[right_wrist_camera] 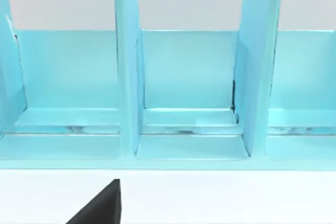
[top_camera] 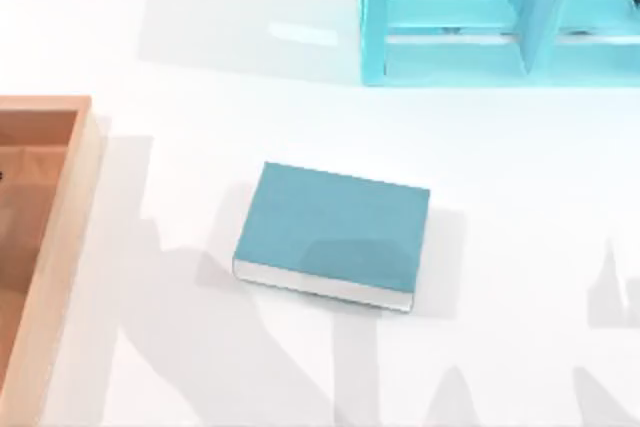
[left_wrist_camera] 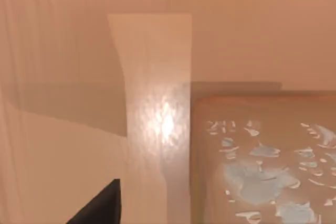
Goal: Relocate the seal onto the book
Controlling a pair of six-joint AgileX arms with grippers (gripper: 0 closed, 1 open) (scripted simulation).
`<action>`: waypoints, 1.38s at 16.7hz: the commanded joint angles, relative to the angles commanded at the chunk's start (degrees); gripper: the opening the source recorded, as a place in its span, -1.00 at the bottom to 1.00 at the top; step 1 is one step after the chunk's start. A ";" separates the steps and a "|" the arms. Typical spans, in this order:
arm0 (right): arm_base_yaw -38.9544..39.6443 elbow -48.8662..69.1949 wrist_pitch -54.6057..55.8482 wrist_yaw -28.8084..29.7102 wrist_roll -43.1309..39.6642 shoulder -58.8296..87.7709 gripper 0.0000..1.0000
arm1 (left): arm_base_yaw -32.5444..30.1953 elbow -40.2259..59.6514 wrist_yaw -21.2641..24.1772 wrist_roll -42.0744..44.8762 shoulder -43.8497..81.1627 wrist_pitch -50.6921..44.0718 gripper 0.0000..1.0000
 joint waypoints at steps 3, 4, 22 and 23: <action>0.00 0.00 0.00 0.00 0.00 0.00 1.00 | 0.00 0.00 0.00 0.00 0.00 0.00 0.55; 0.00 0.00 0.00 0.00 0.00 0.00 1.00 | 0.00 0.00 0.00 0.00 0.00 0.00 0.40; 0.00 0.00 0.00 0.00 0.00 0.00 1.00 | -0.11 0.01 0.03 0.05 -0.12 -0.01 -1.00; 0.00 0.00 0.00 0.00 0.00 0.00 1.00 | -0.07 0.12 0.04 0.03 -0.16 -0.08 -1.00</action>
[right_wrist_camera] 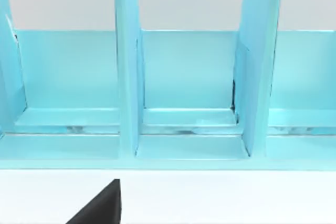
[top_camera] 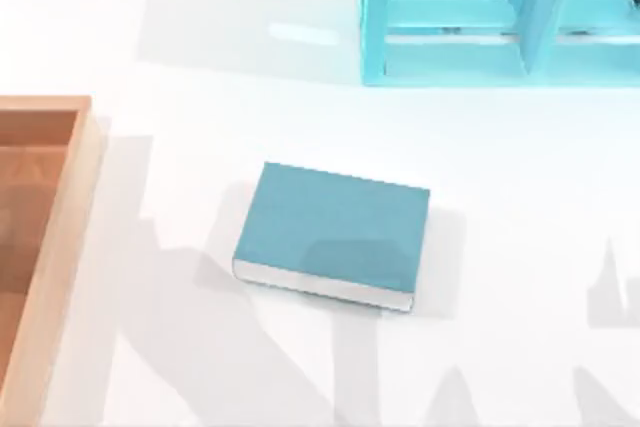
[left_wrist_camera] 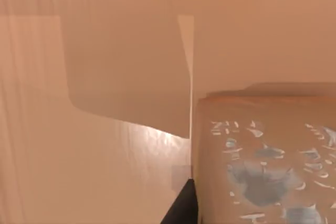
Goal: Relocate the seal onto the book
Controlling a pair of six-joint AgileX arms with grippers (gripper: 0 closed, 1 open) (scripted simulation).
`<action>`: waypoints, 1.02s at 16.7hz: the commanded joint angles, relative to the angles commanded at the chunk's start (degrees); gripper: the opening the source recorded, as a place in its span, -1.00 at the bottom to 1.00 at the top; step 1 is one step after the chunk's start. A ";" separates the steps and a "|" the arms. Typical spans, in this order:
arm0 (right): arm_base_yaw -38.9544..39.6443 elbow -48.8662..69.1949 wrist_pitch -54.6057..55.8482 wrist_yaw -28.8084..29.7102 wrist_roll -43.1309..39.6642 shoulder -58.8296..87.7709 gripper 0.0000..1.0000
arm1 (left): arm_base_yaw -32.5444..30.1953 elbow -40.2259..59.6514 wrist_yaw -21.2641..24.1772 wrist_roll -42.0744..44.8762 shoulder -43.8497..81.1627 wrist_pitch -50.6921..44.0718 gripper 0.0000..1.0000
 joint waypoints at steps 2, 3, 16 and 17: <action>0.00 0.00 0.00 0.00 0.00 0.00 1.00 | 0.83 1.60 0.18 -0.45 -0.55 -1.03 -1.00; 0.00 0.00 0.00 0.00 0.00 0.00 1.00 | 1.49 3.01 0.29 -0.89 -0.89 -2.09 -1.00; 0.00 0.00 0.00 0.00 0.00 0.00 1.00 | -23.19 23.47 -0.02 -23.27 -6.44 -30.96 -1.00; 0.00 0.00 0.00 0.00 0.00 0.00 1.00 | -24.47 24.29 -0.18 -24.52 -7.01 -31.73 -1.00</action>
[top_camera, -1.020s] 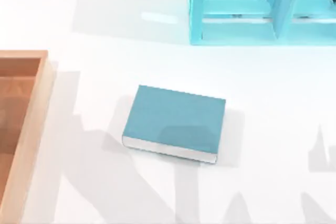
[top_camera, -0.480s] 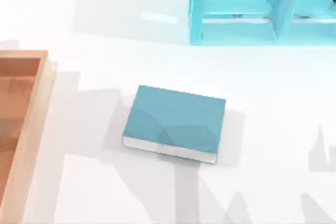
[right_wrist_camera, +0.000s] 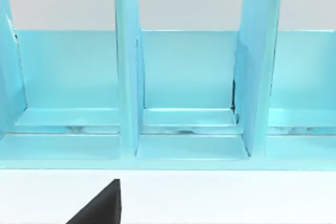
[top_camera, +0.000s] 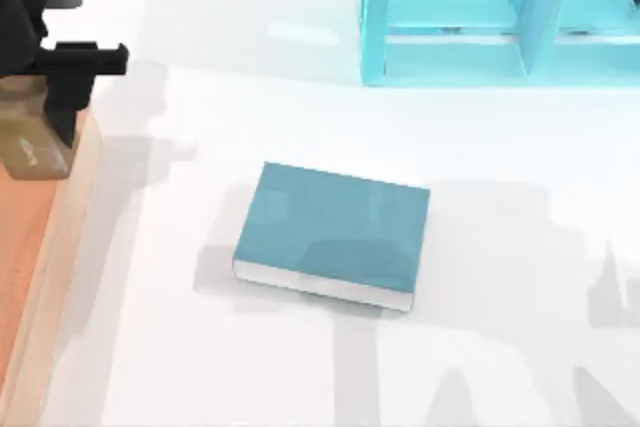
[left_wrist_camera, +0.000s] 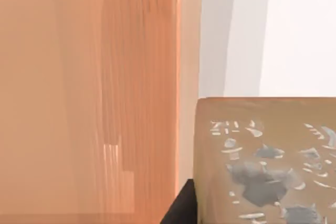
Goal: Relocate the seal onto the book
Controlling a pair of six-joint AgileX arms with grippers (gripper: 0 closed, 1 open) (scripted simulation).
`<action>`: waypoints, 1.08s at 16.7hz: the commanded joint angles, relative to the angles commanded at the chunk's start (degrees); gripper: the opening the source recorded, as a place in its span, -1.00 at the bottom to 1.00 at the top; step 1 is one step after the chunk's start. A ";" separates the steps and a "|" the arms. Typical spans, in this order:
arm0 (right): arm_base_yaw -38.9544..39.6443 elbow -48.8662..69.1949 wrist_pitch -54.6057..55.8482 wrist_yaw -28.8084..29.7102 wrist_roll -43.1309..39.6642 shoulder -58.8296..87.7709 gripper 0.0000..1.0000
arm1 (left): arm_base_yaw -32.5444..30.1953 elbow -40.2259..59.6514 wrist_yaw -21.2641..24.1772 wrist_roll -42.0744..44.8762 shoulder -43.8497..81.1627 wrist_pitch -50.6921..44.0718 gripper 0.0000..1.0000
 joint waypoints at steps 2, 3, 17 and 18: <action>0.00 0.00 0.00 0.00 0.00 0.00 1.00 | -0.73 0.50 -0.10 -0.73 -0.37 -0.43 -1.00; 0.00 0.00 0.00 0.00 0.00 0.00 1.00 | -0.73 0.50 -0.10 -0.73 -0.37 -0.43 -1.00; 0.00 0.00 0.00 0.00 0.00 0.00 1.00 | -27.47 17.68 -0.05 -27.15 23.15 5.04 -1.00; 0.00 0.00 0.00 0.00 0.00 0.00 1.00 | -29.28 18.86 -0.07 -28.96 24.72 5.63 -1.00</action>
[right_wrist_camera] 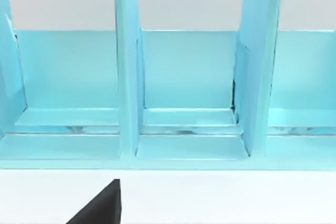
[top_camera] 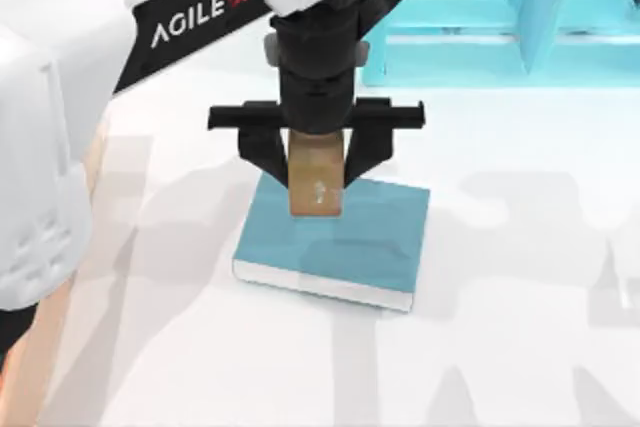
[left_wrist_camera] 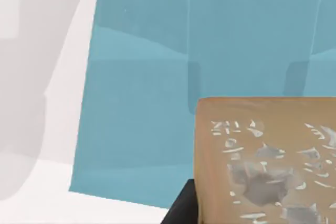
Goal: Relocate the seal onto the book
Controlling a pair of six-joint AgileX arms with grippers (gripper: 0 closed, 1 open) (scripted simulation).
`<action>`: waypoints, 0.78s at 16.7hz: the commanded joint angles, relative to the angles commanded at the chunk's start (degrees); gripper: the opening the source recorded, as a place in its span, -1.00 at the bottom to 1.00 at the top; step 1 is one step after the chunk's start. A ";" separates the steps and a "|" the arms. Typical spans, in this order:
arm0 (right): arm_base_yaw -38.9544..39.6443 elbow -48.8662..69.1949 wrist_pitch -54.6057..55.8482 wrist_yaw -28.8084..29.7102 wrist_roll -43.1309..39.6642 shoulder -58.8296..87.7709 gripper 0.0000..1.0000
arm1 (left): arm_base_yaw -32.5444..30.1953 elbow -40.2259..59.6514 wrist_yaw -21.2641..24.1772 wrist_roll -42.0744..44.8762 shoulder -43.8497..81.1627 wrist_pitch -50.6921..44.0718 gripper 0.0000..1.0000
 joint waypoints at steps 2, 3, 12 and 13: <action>0.00 0.00 0.00 0.00 0.00 0.00 1.00 | -1.81 1.25 -0.02 -1.83 1.69 0.68 -1.00; 0.00 0.00 0.00 0.00 0.00 0.00 1.00 | -1.89 1.31 -0.02 -1.91 1.77 0.71 -1.00; 0.00 0.00 0.00 0.00 0.00 0.00 1.00 | -1.90 2.51 -0.02 -1.92 1.81 -0.45 -1.00; 0.00 0.00 0.00 0.00 0.00 0.00 1.00 | -1.90 2.51 -0.02 -1.92 1.81 -0.45 -1.00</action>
